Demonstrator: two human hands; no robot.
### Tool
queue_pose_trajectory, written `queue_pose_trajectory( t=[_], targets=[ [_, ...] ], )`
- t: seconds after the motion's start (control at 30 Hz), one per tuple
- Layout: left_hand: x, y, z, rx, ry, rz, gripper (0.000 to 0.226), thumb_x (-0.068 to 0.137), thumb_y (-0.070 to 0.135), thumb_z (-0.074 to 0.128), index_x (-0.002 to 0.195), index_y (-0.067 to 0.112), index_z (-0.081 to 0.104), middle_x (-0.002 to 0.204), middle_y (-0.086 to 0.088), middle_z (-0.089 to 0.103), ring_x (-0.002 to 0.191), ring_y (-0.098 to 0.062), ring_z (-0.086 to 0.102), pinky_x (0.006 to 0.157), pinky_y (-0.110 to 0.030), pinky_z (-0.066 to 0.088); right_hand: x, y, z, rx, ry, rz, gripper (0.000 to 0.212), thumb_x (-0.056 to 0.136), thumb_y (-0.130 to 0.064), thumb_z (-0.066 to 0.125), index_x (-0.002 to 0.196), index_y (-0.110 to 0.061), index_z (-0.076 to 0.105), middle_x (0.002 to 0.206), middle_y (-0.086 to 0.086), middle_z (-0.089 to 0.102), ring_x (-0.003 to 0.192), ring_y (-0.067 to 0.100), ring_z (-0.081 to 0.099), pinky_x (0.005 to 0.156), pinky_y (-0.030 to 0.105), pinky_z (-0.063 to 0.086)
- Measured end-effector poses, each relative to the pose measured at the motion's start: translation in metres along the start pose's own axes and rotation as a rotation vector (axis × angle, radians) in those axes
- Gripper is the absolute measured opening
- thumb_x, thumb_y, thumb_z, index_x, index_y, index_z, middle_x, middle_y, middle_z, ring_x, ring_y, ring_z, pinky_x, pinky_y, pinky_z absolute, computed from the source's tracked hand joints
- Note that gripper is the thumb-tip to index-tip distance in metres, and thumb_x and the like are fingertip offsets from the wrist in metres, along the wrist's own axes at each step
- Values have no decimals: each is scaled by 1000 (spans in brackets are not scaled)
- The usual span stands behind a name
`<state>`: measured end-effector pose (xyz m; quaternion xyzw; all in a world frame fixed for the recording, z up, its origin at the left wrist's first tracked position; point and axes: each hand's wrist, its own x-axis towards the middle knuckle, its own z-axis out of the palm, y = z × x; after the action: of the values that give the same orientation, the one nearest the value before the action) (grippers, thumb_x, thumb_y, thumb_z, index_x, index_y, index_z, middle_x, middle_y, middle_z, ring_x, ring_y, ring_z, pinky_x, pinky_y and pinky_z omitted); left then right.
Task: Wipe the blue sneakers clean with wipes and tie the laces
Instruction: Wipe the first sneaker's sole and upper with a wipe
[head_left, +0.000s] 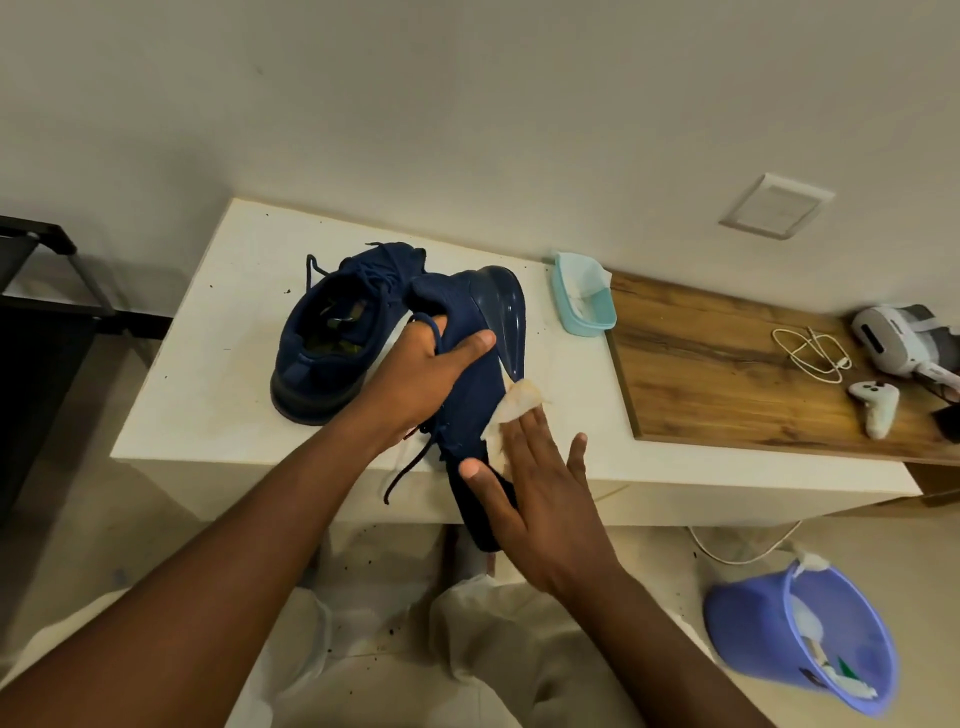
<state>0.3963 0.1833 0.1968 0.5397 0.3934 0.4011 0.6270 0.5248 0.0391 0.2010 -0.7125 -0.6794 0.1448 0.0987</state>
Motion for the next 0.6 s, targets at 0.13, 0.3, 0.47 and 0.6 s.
queue_pose_trajectory(
  t=[0.13,0.3,0.47,0.6],
  targets=[
    [2,-3,-5,-35,62,1,14,100,22,65,112,19,70,101,6,78,97,-9,73,82,-27,59,31,-2,-2,-51,32,-39,73,100,-68,16,159,-30,-4,167,-8,-5,152,6,-12,122,55,-8],
    [5,-7,-12,-93,101,-31,9,100,20,65,106,17,70,97,5,78,94,-8,73,76,-20,57,-8,-7,-6,-149,-39,-88,65,102,-64,13,159,-33,3,167,-10,0,151,3,-13,123,53,-8],
    [9,-2,-9,-61,-25,-41,20,99,24,66,117,16,70,106,5,77,102,-9,72,85,-25,58,-33,-1,-3,-212,-97,-48,68,101,-64,8,159,-30,4,165,-12,-6,149,2,-19,122,49,-14],
    [9,1,-8,-12,-108,-30,30,89,19,78,118,16,68,105,5,77,101,-9,73,83,-25,59,-5,8,5,-125,-16,-19,69,101,-64,11,159,-30,-6,167,-9,-5,151,4,-16,122,51,-11]
  ],
)
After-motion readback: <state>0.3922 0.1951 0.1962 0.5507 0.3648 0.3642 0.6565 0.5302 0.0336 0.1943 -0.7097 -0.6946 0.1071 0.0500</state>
